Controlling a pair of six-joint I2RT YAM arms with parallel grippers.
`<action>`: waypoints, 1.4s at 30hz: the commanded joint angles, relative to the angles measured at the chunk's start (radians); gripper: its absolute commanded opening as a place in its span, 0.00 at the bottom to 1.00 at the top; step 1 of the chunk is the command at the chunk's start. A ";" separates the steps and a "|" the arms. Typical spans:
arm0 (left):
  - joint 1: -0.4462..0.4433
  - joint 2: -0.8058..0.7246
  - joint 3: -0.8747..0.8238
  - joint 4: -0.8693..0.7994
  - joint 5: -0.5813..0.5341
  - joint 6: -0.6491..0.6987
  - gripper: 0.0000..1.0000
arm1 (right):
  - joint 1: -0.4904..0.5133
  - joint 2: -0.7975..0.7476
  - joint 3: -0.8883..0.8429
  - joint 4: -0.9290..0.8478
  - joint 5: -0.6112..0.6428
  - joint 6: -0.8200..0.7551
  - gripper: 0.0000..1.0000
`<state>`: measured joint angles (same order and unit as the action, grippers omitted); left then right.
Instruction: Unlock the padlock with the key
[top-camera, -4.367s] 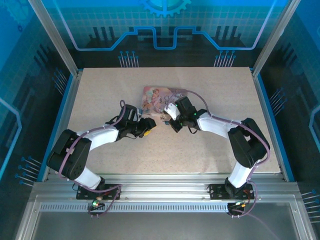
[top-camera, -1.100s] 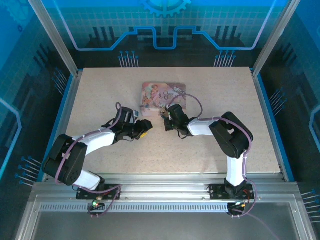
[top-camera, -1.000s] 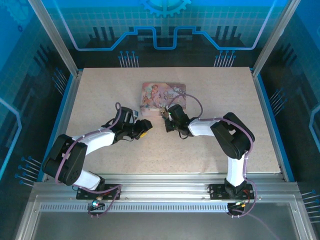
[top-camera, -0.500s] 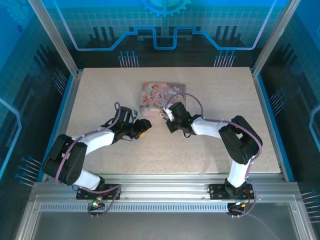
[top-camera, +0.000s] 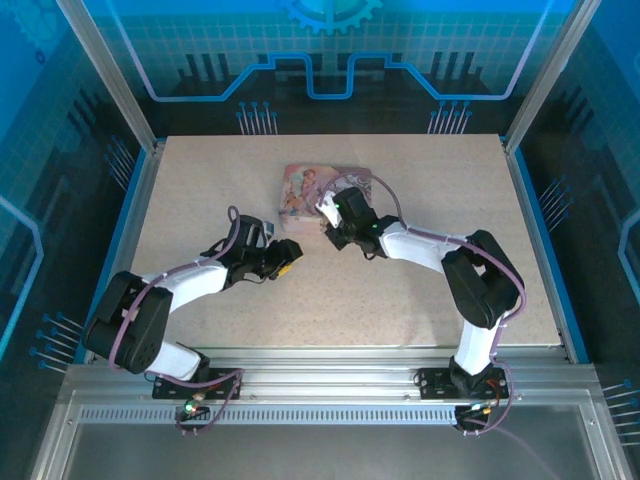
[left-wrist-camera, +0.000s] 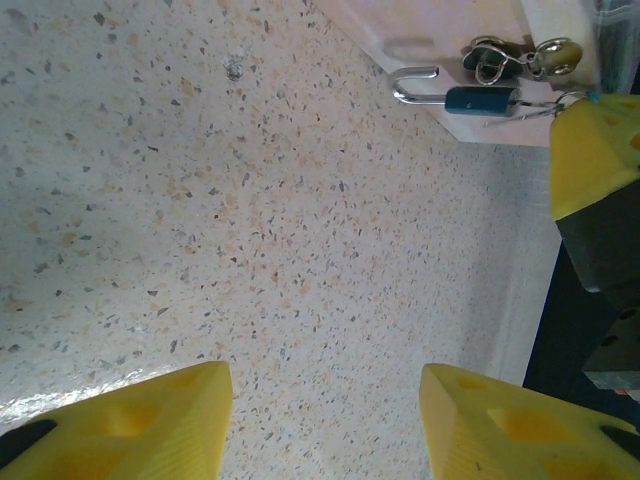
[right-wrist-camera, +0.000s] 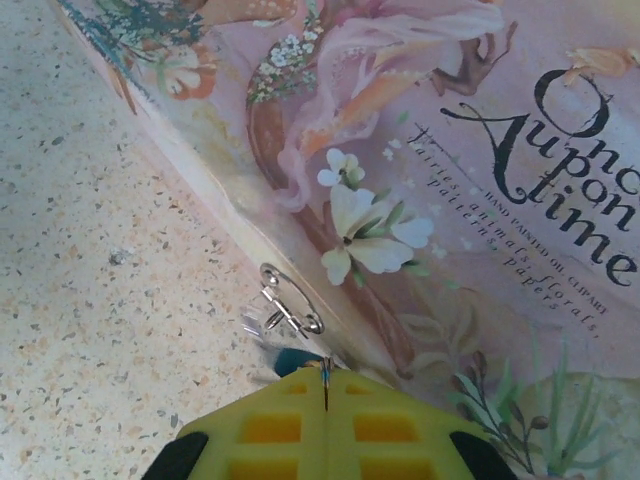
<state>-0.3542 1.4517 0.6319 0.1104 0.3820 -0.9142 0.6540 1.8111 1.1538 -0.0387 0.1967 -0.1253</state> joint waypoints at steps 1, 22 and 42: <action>0.011 -0.032 -0.005 -0.002 0.001 0.001 0.54 | 0.019 -0.035 -0.017 -0.012 -0.031 0.003 0.00; -0.009 -0.050 -0.014 0.009 0.069 0.000 0.57 | 0.003 -0.387 -0.257 0.018 0.012 0.149 0.00; -0.174 0.070 0.087 0.068 0.138 0.022 0.59 | -0.305 -0.612 -0.491 -0.064 -0.014 0.441 0.00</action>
<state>-0.5179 1.5055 0.6884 0.1547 0.4889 -0.9092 0.3809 1.2041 0.6804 -0.0826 0.2127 0.2394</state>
